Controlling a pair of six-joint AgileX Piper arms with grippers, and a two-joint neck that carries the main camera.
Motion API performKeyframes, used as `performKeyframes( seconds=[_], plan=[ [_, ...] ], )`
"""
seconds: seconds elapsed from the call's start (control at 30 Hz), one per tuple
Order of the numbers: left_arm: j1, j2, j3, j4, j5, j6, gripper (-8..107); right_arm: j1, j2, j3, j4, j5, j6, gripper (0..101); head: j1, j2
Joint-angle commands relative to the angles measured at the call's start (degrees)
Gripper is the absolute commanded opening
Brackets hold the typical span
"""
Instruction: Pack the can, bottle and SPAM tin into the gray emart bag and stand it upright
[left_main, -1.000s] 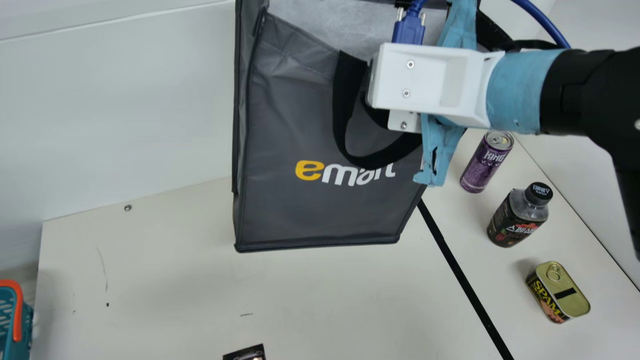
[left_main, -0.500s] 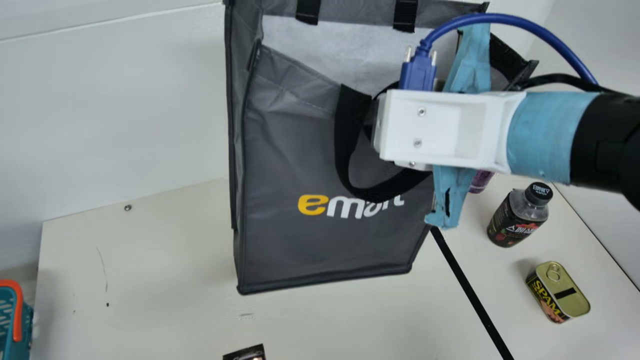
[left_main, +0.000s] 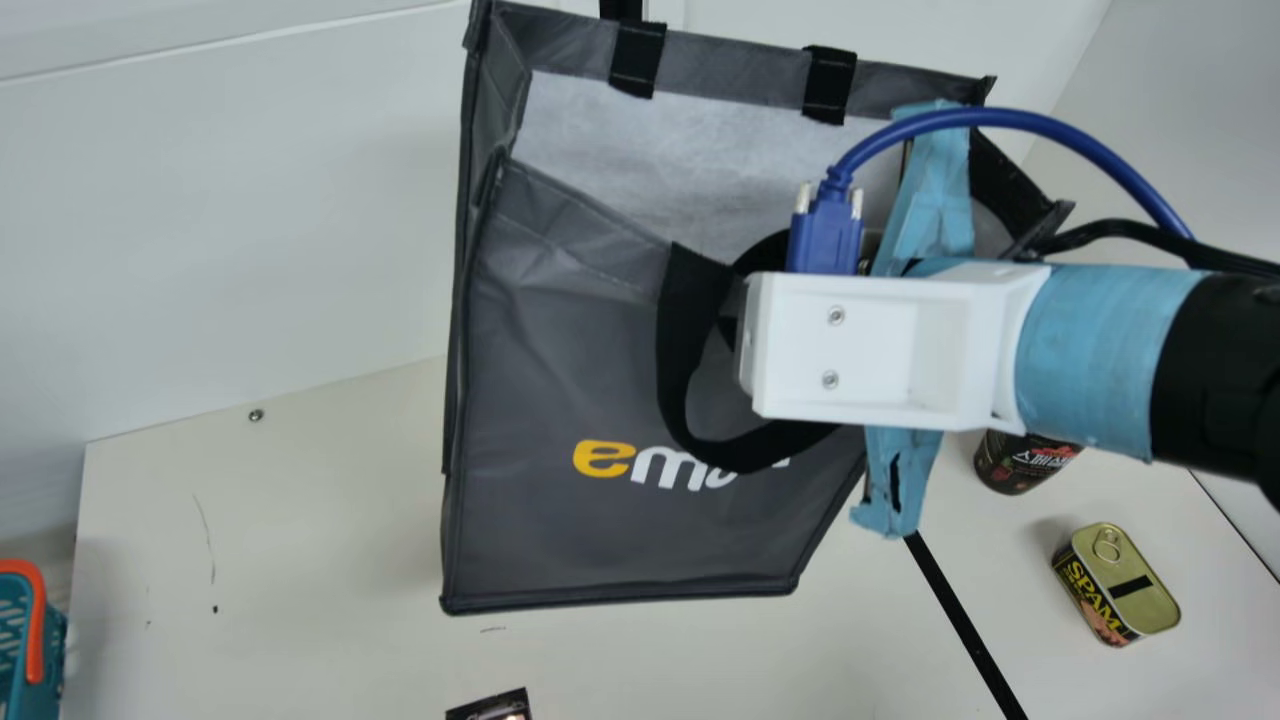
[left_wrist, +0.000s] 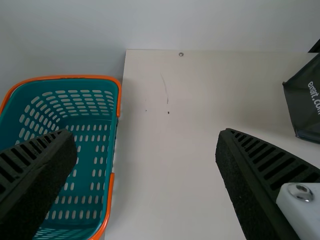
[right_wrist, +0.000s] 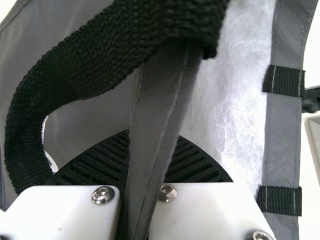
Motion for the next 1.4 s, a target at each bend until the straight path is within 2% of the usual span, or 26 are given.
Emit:
performKeyframes(
  seconds=[0.0, 0.53, 1.23, 1.37],
  plan=[
    [0.00, 0.00, 0.00, 0.00, 0.00, 0.00, 90, 0.42, -0.29, 0.78, -0.25, 0.08, 0.51, 0, -1.30, -0.14],
    [0.00, 0.00, 0.00, 0.00, 0.00, 0.00, 90, 4.99, -1.69, 6.54, -0.51, 0.08, 7.26, 0, -1.30, -0.14],
    [0.00, 0.00, 0.00, 0.00, 0.00, 0.00, 90, 12.39, -2.74, 11.77, -2.28, -0.37, 16.66, 0, -1.30, -0.14],
    [0.00, 0.00, 0.00, 0.00, 0.00, 0.00, 90, 14.00, -3.34, 13.31, -3.14, -1.01, 18.26, 13, -1.30, -0.14]
  ],
)
